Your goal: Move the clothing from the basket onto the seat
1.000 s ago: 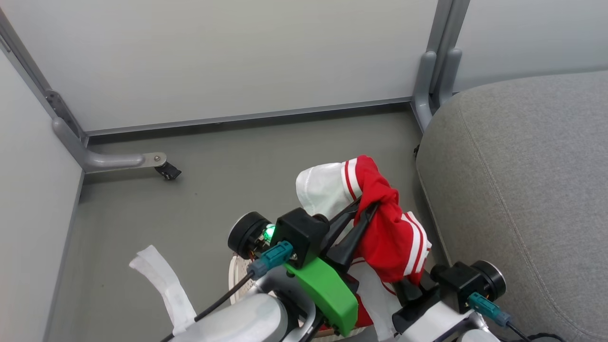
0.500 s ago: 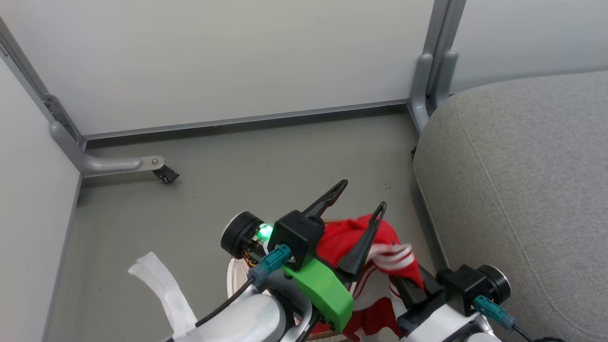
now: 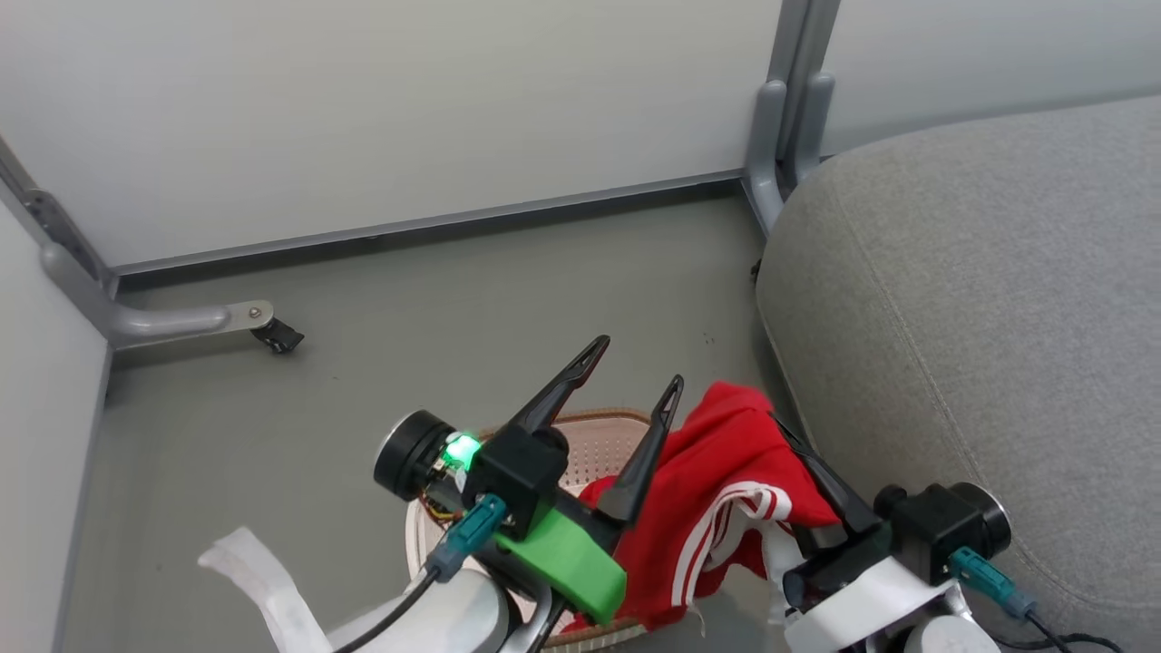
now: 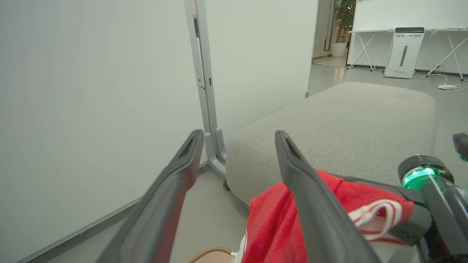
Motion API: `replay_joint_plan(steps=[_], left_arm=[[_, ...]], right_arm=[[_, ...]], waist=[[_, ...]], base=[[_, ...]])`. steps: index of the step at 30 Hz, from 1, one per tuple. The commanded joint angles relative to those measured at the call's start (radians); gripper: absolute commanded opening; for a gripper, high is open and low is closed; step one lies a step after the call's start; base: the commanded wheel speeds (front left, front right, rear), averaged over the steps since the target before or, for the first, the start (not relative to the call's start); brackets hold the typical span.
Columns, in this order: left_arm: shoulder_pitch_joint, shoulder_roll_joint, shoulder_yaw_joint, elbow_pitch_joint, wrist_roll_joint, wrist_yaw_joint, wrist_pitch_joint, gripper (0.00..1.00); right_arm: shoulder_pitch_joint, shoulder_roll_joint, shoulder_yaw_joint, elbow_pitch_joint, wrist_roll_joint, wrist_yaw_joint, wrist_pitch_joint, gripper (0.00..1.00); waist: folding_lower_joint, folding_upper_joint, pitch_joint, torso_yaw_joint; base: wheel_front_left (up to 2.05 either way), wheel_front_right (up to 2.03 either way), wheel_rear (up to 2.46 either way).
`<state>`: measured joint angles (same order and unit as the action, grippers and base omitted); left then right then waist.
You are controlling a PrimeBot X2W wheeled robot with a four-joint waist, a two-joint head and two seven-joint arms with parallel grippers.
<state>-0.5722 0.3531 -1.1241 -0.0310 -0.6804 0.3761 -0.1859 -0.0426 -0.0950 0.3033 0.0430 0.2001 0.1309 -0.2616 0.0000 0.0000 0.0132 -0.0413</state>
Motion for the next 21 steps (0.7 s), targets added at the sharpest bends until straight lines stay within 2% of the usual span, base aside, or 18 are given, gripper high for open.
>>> replay_joint_plan(steps=[1, 6, 13, 17, 21], left_arm=[[0.015, 0.018, 0.003, 0.003, 0.016, -0.001, -0.015, 1.0], [0.024, 0.055, 0.01, 0.007, 0.08, 0.021, -0.056, 1.0], [0.025, 0.082, 0.004, 0.007, 0.141, -0.013, -0.075, 1.0], [0.006, 0.105, -0.013, -0.001, 0.168, -0.064, -0.079, 1.0], [-0.026, 0.138, -0.043, -0.011, 0.179, -0.135, -0.071, 1.0]], right_arm=[[-0.014, -0.002, -0.005, -0.02, 0.004, 0.0, -0.005, 0.0], [-0.047, -0.005, -0.046, -0.093, 0.018, 0.0, -0.005, 0.0], [-0.066, 0.009, -0.113, -0.182, 0.031, 0.0, -0.005, 0.0], [-0.055, 0.021, -0.145, -0.225, 0.038, 0.0, -0.005, 0.0], [-0.049, 0.033, -0.176, -0.269, 0.057, 0.0, -0.005, 0.0]], waist=[[0.0, 0.0, 0.039, -0.048], [0.0, 0.0, 0.115, -0.127], [0.0, 0.0, 0.212, -0.237], [0.0, 0.0, 0.27, -0.294], [0.0, 0.0, 0.332, -0.341]], base=[[0.0, 0.0, 0.0], [0.0, 0.0, 0.0], [0.0, 0.0, 0.0], [0.0, 0.0, 0.0], [0.0, 0.0, 0.0]])
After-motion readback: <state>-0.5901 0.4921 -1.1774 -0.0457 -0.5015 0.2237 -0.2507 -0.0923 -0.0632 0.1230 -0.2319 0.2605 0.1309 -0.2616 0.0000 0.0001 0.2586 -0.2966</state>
